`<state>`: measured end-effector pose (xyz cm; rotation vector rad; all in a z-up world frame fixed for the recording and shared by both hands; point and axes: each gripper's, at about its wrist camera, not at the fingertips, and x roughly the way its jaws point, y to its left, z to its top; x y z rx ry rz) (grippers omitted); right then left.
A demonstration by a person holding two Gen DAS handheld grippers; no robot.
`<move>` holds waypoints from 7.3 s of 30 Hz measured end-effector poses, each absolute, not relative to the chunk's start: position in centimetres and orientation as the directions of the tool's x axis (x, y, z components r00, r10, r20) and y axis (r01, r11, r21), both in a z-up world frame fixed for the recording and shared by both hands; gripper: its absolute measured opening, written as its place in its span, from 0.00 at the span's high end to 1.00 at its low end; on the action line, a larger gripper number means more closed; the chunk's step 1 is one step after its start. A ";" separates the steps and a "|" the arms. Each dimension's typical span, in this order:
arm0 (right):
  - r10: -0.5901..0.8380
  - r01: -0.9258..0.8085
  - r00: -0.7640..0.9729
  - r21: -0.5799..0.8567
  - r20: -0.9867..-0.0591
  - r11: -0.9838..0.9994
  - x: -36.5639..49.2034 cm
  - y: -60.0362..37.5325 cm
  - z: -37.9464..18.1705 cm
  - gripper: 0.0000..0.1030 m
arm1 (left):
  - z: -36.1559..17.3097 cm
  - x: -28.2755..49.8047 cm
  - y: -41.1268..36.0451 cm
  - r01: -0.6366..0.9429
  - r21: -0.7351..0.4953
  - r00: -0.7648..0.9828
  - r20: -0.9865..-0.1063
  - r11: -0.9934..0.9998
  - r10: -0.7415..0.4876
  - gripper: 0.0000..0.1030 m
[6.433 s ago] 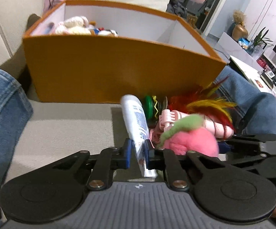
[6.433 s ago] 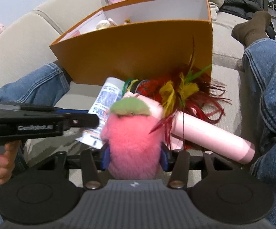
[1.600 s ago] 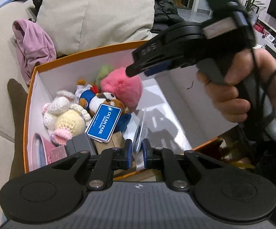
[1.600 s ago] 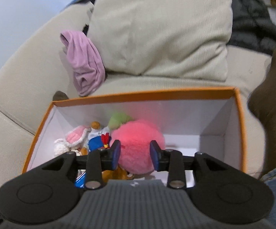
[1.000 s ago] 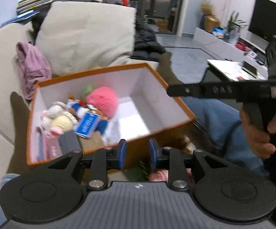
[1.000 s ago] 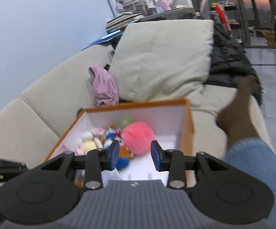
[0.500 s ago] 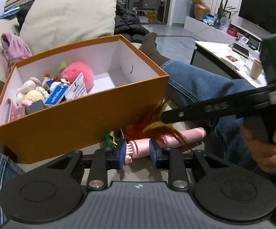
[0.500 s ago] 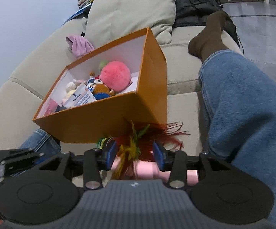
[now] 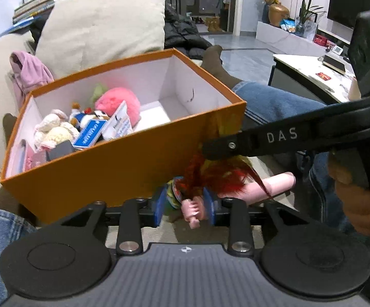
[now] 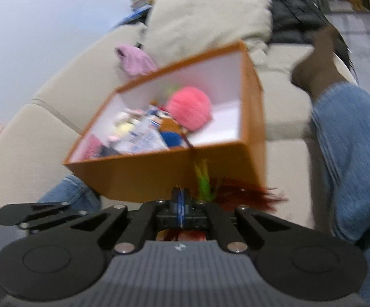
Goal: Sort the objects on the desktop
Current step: 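Grasp the red-feathered pink wand with the left gripper while the right grasps the pink handheld fan, then lift the feather wand and pink fan over the shoebox, then lower the feather wand and pink fan into the shoebox and open both grippers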
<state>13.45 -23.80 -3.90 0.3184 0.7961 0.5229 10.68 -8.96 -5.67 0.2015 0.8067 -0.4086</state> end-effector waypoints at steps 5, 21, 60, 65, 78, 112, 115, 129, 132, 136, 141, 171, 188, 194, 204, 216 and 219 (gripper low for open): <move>0.615 -0.428 0.565 0.441 -0.551 0.789 12.8 -21.3 -2.0 1.00 | -4.5 9.5 -7.6 0.405 0.033 0.659 -0.703 0.914 -0.267 0.47; 0.628 -0.525 0.534 0.360 -0.566 0.771 11.1 -18.7 -1.4 0.72 | -5.8 6.8 -3.0 0.298 0.002 0.641 -0.741 0.955 -0.199 0.41; -0.061 -0.496 0.801 -0.718 -0.595 0.488 2.7 -13.7 -13.8 0.90 | -8.6 9.3 -2.9 0.197 -0.141 0.624 -0.745 0.970 -0.235 0.90; -0.014 -0.448 0.833 -0.688 -0.554 0.571 3.3 -14.7 -11.0 0.93 | -8.2 9.0 -2.7 0.188 -0.150 0.632 -0.738 0.971 -0.236 0.91; 0.195 -0.528 0.699 -0.313 -0.688 0.789 8.7 -19.2 -5.3 0.85 | -8.4 9.1 -2.8 0.193 -0.142 0.643 -0.729 0.971 -0.234 0.92; 0.425 -0.734 0.493 -0.102 -0.759 0.671 8.7 -20.6 -2.5 0.94 | -6.9 8.8 -2.2 0.197 -0.183 0.648 -0.713 0.963 -0.268 0.96; 0.479 -0.701 0.494 -0.006 -0.726 0.714 9.0 -21.6 0.2 0.94 | -4.9 8.4 -1.9 0.198 -0.194 0.672 -0.687 0.961 -0.277 0.96; 0.463 -0.344 0.644 0.310 -0.609 0.886 21.0 -21.6 7.7 0.94 | 4.6 12.1 -1.5 0.263 -0.188 0.769 -0.551 0.946 -0.323 0.96; 0.397 -0.272 0.656 0.289 -0.642 0.918 23.8 -20.8 6.3 0.94 | 5.1 13.5 -1.3 0.261 -0.181 0.779 -0.540 0.948 -0.317 0.96; 0.290 -0.196 0.626 0.214 -0.724 0.957 27.6 -19.4 2.7 0.94 | 5.1 14.9 -0.9 0.256 -0.183 0.782 -0.538 0.949 -0.315 0.96; 0.225 -0.139 0.575 0.177 -0.786 0.974 29.6 -19.0 -1.3 0.94 | 4.1 16.3 -0.2 0.249 -0.192 0.775 -0.549 0.949 -0.314 0.96; 0.220 -0.204 0.805 0.091 -0.551 0.975 25.0 -21.6 0.3 0.67 | 1.7 21.9 -3.0 0.313 -0.247 0.696 -0.598 0.917 -0.399 0.96; 0.298 -0.242 0.820 0.176 -0.488 0.954 23.7 -23.5 -1.9 0.56 | -1.5 27.1 -6.2 0.250 -0.229 0.708 -0.620 0.941 -0.338 0.96; 0.262 -0.258 0.831 0.077 -0.491 0.963 23.1 -22.2 -2.1 0.56 | -1.5 27.1 -5.8 0.240 -0.213 0.705 -0.633 0.947 -0.320 0.96; 0.277 -0.239 0.842 0.141 -0.464 0.961 22.9 -23.0 -2.1 0.59 | -1.8 26.9 -5.3 0.230 -0.204 0.696 -0.649 0.951 -0.308 0.96; 0.362 -0.386 0.732 0.085 -0.577 0.918 24.3 -19.3 -2.2 0.56 | -1.1 23.7 -2.8 0.172 -0.193 0.710 -0.656 0.966 -0.257 0.96; 0.348 -0.403 0.692 0.062 -0.632 0.913 25.2 -17.9 -2.9 0.57 | -0.9 22.4 -2.0 0.159 -0.186 0.716 -0.655 0.970 -0.243 0.96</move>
